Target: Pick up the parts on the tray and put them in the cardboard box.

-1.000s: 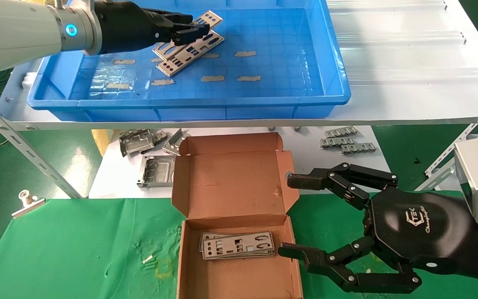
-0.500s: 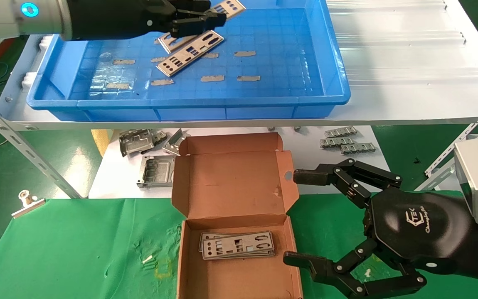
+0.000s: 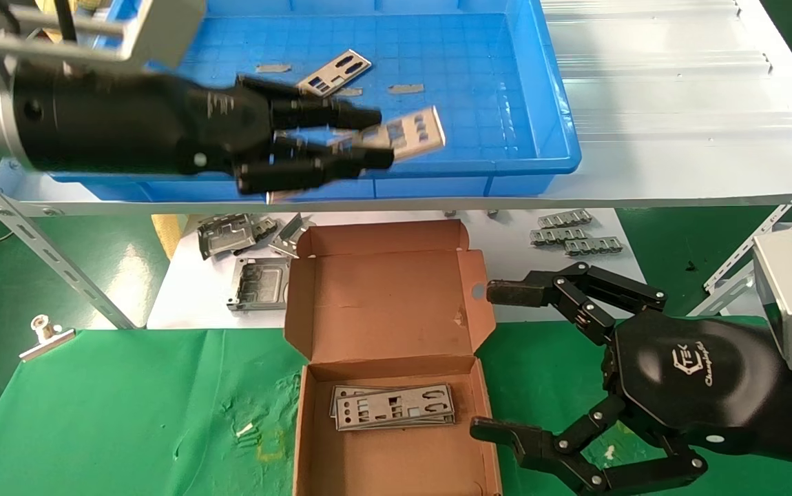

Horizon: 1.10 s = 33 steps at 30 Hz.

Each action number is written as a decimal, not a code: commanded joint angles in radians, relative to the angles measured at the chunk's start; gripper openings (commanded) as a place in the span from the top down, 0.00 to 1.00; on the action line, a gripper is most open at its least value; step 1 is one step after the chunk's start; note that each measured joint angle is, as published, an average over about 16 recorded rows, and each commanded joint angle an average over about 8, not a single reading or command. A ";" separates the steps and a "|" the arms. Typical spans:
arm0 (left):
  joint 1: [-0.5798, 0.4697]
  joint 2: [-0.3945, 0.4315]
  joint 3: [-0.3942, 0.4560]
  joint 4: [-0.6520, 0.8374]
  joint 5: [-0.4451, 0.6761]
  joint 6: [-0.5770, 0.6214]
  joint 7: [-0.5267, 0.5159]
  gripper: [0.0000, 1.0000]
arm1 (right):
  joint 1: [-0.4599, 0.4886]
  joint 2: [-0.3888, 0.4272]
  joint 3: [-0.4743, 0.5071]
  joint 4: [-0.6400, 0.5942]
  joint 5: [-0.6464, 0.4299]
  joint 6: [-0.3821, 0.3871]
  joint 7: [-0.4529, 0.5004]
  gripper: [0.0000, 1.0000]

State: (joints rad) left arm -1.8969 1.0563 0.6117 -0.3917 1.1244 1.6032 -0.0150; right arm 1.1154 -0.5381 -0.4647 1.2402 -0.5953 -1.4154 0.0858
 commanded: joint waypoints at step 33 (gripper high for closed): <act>0.494 0.077 0.200 -0.110 0.016 -0.275 0.455 0.36 | 0.000 0.000 0.000 0.000 0.000 0.000 0.000 0.00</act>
State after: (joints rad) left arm -1.4059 1.1337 0.8097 -0.5015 1.1379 1.3238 0.4265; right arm 1.1154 -0.5381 -0.4647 1.2402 -0.5953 -1.4154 0.0858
